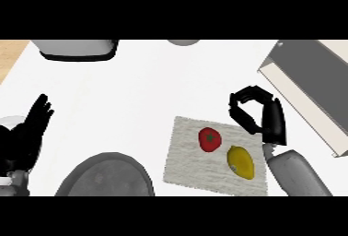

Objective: Pick the tomato from the placemat and place it in the tiered shelf

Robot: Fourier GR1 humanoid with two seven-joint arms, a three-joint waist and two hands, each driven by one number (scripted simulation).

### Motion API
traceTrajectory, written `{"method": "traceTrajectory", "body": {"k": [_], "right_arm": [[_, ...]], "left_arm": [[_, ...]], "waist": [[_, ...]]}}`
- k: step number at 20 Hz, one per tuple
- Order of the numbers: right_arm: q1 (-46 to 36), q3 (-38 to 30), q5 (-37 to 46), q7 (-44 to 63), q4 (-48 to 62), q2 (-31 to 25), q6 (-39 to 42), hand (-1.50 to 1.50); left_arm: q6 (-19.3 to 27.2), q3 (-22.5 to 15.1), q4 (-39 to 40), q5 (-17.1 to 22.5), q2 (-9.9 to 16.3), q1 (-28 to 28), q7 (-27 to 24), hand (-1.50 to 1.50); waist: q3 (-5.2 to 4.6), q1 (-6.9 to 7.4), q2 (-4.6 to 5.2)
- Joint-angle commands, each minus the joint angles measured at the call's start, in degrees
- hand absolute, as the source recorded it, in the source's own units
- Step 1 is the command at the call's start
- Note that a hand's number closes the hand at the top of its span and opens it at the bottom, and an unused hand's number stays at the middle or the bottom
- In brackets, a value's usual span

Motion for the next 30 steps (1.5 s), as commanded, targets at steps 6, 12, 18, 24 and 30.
{"method": "traceTrajectory", "body": {"k": [6, 12, 18, 24, 30], "right_arm": [[1.85, 21.3, 26.7, 16.75, 6.05, 16.33, -23.53, -1.5], [0.06, 17.35, 46.07, 37.12, 8.2, 13.07, -12.05, -1.5], [-4.74, 18.78, 54.96, 55.39, 6.72, 13.95, 9.3, -1.5], [-7.49, 23.65, 52.89, 67.56, 3.74, 16.56, 34.43, -1.5], [-12.19, 19.92, 50.72, 74.56, -2.71, 15.52, 52.36, -1.5]], "left_arm": [[-7.82, 1.5, 2.18, 3.83, 2.04, 2.93, -0.47, 0.0], [-5.37, 0.77, 2.92, 2.51, -0.33, 5.1, -1.54, 0.0], [-6.88, 1.8, 3.35, 3.45, 0.25, 5.71, -2.33, 0.0], [-6.21, 0.16, 3.31, 2.36, -1.24, 4.22, -1.61, 0.0], [-7.07, 1.67, 4.18, 2.03, -0.32, 3.72, -2.95, 0.0]], "waist": [[0.49, 0.4, -0.28], [0.01, -2.41, -1.39], [0.13, -1.69, -1.27], [0.34, -1.44, -0.86], [0.56, -0.88, -0.42]]}}
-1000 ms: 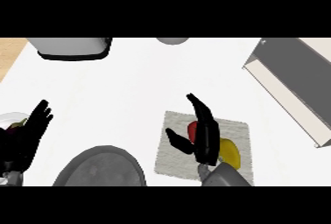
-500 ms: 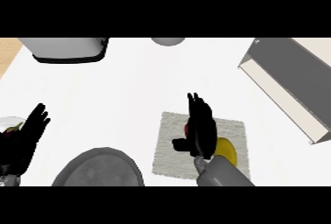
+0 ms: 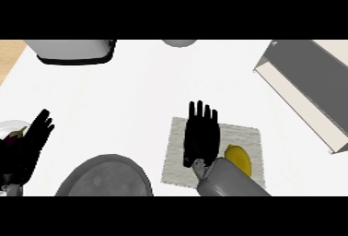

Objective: Pick the tomato from the placemat and place it in the tiered shelf

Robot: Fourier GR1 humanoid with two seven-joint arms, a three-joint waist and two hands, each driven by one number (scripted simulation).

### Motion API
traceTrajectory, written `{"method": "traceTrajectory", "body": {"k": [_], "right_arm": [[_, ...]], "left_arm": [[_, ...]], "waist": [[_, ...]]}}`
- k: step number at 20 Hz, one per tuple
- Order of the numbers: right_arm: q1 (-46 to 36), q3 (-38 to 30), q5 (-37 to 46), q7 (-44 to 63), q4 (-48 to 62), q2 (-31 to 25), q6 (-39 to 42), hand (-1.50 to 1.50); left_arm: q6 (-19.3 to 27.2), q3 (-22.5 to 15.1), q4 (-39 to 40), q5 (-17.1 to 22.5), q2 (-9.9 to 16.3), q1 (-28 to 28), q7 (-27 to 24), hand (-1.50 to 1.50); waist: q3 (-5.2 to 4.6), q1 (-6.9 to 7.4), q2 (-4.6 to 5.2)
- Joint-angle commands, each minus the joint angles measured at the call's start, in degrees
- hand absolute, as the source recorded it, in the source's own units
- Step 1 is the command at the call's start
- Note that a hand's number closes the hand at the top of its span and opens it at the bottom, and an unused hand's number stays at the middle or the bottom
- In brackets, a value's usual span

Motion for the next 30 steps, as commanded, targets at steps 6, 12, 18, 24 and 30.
{"method": "traceTrajectory", "body": {"k": [6, 12, 18, 24, 30], "right_arm": [[-1.38, -1.95, -0.24, 12.39, -5.73, 1.59, 18.28, -1.5], [0.48, -5.9, 2.41, 6.53, -1.66, 0.52, 16.0, -1.5], [-0.01, -9.98, 3.94, 5.36, -2.86, 1.49, 20.78, -1.5], [6.34, -9.4, 9.53, -1.14, -1.95, 1.6, 15.13, -1.5], [2.67, -15.12, 9.56, -5.37, 6.37, 1.65, 13.19, -1.5]], "left_arm": [[-0.46, -0.29, -1.79, -0.92, -0.51, -1.4, 1.75, 0.0], [-3.18, 1.76, 2.7, -0.56, -0.56, -2.44, -0.67, 0.0], [-1.26, 1.74, -0.19, -2.04, -2.58, -2.13, 1.47, 0.0], [-1.86, 2.75, -3.33, -4.47, -3.97, -0.38, 2.82, 0.0], [-6.25, 5.25, 1.44, -4.36, -4.33, -0.45, -0.97, 0.0]], "waist": [[0.19, 0.67, 0.41], [0.2, 0.93, 0.65], [0.22, 1.06, 0.6], [0.24, 1.11, 0.6], [0.23, 1.21, 0.69]]}}
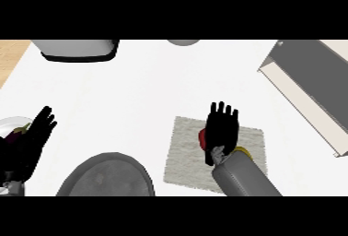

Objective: Pick the tomato from the placemat and place it in the tiered shelf

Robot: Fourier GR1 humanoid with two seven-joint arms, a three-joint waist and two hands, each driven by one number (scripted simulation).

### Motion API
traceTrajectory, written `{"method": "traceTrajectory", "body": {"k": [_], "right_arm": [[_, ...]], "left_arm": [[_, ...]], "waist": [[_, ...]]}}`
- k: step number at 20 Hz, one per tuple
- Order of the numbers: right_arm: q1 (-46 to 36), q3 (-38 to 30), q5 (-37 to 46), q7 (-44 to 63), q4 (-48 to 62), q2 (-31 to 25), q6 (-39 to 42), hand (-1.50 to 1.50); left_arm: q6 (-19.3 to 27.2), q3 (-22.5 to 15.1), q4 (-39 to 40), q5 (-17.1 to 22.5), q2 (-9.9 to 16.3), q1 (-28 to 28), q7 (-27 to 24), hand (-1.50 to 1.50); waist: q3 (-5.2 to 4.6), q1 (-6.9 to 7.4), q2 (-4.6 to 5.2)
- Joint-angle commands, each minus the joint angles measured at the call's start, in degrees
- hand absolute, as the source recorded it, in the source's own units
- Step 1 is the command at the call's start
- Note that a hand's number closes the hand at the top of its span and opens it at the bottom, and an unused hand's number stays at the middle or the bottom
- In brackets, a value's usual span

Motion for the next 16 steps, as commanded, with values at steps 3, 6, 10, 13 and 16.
{"method": "traceTrajectory", "body": {"k": [3, 6, 10, 13, 16], "right_arm": [[1.92, -3.29, 1.65, -3.23, 6.22, 0.77, -3.57, 1.5], [0.56, -3.0, -0.03, -3.13, 5.1, 0.97, -4.8, 1.5], [2.8, -2.66, 3.73, -5.77, 4.48, 0.42, -3.25, 1.5], [0.72, -3.27, 5.56, -6.92, 6.53, 0.13, -4.91, 1.5], [-0.23, -3.01, 7.31, -7.0, 3.19, -0.9, -2.22, 1.5]], "left_arm": [[-2.85, 1.85, -0.93, -0.23, -0.49, 1.58, -0.38, 0.0], [-1.36, 1.72, 4.31, -3.63, -2.7, -3.92, -0.19, 0.0], [-1.18, 1.6, -3.24, -3.78, -3.24, 1.16, 3.06, 0.0], [-4.45, 5.22, 0.71, -1.78, -0.75, -2.62, 1.48, 0.0], [-3.97, 4.44, -1.82, -2.9, -2.75, 1.6, 0.97, 0.0]], "waist": [[0.0, 0.12, 0.05], [-0.01, -0.09, 0.04], [0.0, 0.03, -0.04], [-0.01, -0.03, 0.04], [0.0, 0.08, -0.03]]}}
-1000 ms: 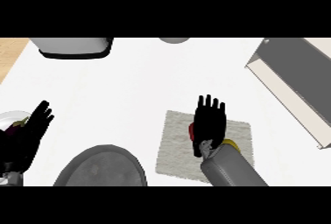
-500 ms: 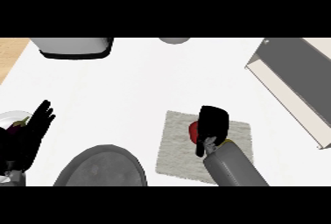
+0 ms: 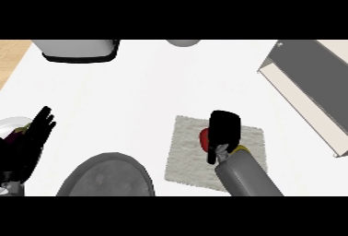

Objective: Pick the tomato from the placemat and place it in the tiered shelf

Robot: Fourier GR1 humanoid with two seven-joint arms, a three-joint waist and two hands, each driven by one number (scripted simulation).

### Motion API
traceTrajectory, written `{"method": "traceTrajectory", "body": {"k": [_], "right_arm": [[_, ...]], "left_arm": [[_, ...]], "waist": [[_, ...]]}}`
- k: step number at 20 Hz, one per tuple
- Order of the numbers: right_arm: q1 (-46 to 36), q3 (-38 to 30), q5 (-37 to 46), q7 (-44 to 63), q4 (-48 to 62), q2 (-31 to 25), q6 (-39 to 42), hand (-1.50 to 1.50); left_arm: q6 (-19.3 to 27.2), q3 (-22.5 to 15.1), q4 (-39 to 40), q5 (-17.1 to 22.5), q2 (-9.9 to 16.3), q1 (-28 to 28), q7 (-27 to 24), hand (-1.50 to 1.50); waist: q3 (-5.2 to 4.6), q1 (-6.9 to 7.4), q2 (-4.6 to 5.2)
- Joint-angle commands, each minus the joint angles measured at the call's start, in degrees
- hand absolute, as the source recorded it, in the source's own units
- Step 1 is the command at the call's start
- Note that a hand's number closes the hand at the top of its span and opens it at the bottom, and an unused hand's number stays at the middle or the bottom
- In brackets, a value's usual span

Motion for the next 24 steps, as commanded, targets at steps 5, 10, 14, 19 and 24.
{"method": "traceTrajectory", "body": {"k": [5, 10, 14, 19, 24], "right_arm": [[1.45, 6.47, 5.08, 4.18, -8.56, 0.5, -0.29, 1.5], [-6.44, -12.64, 3.52, 8.69, -6.06, -1.68, -5.24, 1.5], [-12.86, -22.15, 2.4, 12.02, -5.82, -3.75, -6.94, 1.5], [-18.26, -23.6, 5.29, 17.18, -12.22, -0.92, -5.17, 1.5], [-18.08, -24.53, 4.18, 21.42, -23.43, 0.45, -6.01, 1.5]], "left_arm": [[-1.16, 1.31, 0.04, -1.33, -0.94, 1.35, -1.65, 0.0], [-0.17, 1.11, -0.74, -1.28, -0.68, -0.68, 1.29, 0.0], [-0.33, 0.65, -1.06, -1.52, -1.37, 0.01, 0.51, 0.0], [0.72, 1.31, 1.99, -2.52, -1.35, -2.57, 1.38, 0.0], [0.45, 0.32, -0.35, -2.37, -2.54, -0.75, 2.43, 0.0]], "waist": [[0.15, -0.11, 0.4], [0.18, -0.15, 0.57], [0.17, -0.02, 0.54], [0.12, -0.61, 0.35], [0.15, -0.58, 0.08]]}}
